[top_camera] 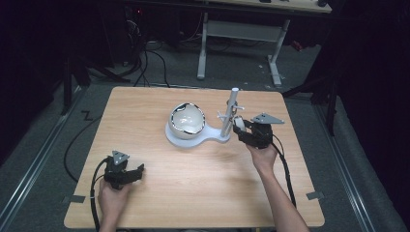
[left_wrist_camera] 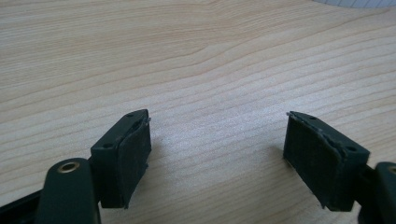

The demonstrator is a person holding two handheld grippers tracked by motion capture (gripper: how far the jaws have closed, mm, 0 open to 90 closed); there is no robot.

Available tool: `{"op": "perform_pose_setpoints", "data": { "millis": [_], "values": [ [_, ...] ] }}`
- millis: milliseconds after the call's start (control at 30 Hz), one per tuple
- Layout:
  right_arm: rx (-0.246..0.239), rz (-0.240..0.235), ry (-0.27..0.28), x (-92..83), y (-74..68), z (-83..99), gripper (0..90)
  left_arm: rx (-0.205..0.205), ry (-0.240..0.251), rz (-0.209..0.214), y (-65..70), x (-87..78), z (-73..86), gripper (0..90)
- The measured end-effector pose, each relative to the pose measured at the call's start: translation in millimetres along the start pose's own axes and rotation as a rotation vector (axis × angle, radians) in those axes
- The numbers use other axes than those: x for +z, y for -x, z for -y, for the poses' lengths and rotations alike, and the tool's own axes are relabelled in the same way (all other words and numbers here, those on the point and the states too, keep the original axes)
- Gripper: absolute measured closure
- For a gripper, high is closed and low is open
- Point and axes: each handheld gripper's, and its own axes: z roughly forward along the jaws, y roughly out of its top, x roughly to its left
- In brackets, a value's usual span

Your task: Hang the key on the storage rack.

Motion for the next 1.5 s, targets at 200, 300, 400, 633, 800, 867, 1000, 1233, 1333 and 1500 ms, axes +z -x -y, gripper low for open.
{"op": "perform_pose_setpoints", "data": {
  "millis": [200,300,400,633,800,867,1000,1233,1333,1500],
  "values": [
    [-0.002,-0.007,-0.003,0.5,0.9,1.1,42.5,0.000,0.000,0.000,0.0,0.0,0.0,23.6],
    [-0.004,-0.008,0.002,-1.5,0.6,0.4,42.1,0.001,-0.001,0.000,0.0,0.0,0.0,23.6],
    [-0.003,-0.007,0.011,-4.8,1.2,0.0,41.9,0.000,0.000,0.000,0.0,0.0,0.0,23.6],
    [0.007,-0.003,0.031,-14.8,4.0,2.7,44.9,0.002,-0.001,0.000,0.0,0.0,0.0,23.6],
    [0.033,-0.017,0.046,-24.4,8.7,5.5,47.4,0.002,-0.001,0.000,0.0,0.0,0.0,23.6],
    [0.032,-0.016,0.053,-27.9,10.2,6.6,47.8,0.002,-0.001,0.000,0.0,0.0,0.0,23.6],
    [0.044,-0.018,0.063,-35.8,13.3,9.1,47.7,0.002,-0.001,-0.001,0.0,0.0,0.0,23.6],
    [0.062,-0.016,0.069,-49.9,19.8,15.1,47.7,0.002,-0.001,0.000,0.0,0.0,0.0,23.6],
    [0.064,-0.013,0.079,-55.2,21.7,15.7,47.8,0.002,-0.001,-0.001,0.1,0.0,0.0,23.6],
    [0.077,-0.014,0.099,-63.7,25.3,17.6,47.9,0.002,0.000,0.000,0.0,0.1,0.0,23.6]
  ]
}}
